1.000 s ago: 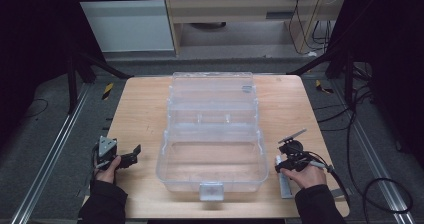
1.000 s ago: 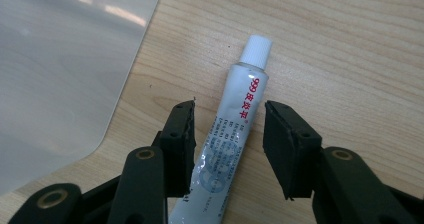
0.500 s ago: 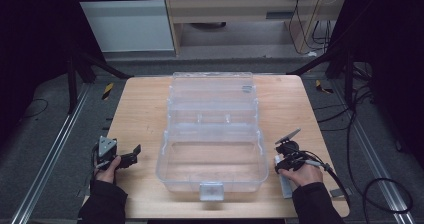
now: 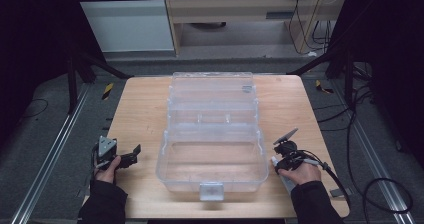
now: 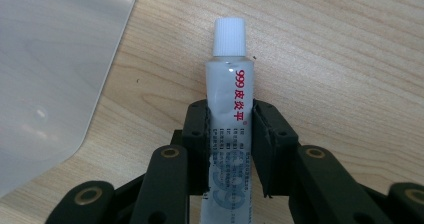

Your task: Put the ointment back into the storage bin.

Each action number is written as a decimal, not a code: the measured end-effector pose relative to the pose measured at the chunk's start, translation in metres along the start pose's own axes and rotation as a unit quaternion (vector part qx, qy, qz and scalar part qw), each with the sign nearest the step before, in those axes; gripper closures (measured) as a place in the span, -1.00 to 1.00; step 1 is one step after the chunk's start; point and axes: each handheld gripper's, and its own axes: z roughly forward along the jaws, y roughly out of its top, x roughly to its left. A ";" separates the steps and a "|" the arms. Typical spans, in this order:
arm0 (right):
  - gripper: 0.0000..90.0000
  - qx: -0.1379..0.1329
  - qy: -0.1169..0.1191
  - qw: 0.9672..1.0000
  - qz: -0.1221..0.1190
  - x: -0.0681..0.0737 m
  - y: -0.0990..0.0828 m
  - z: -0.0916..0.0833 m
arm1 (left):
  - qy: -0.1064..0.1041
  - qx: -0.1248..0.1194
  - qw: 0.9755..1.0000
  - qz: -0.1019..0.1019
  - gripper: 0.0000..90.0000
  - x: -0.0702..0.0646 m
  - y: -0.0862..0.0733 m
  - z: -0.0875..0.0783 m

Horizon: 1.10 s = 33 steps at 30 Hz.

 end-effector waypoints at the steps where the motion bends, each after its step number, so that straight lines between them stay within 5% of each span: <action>1: 0.55 -0.001 0.001 1.000 0.000 0.000 0.000 0.000 | 0.000 0.001 1.000 0.000 -0.97 0.000 0.000 0.000; 12: 0.55 -0.050 0.020 0.999 0.008 -0.012 -0.005 -0.027 | 0.002 0.002 1.000 -0.001 -0.96 0.000 0.000 0.000; 20: 0.55 -0.106 0.032 0.994 0.006 -0.019 -0.009 -0.045 | 0.001 0.002 1.000 -0.002 -0.96 0.000 0.000 0.000; 33: 0.55 -0.208 0.047 0.977 -0.026 -0.016 -0.003 -0.091 | -0.001 0.001 1.000 -0.001 -0.96 0.000 0.000 0.000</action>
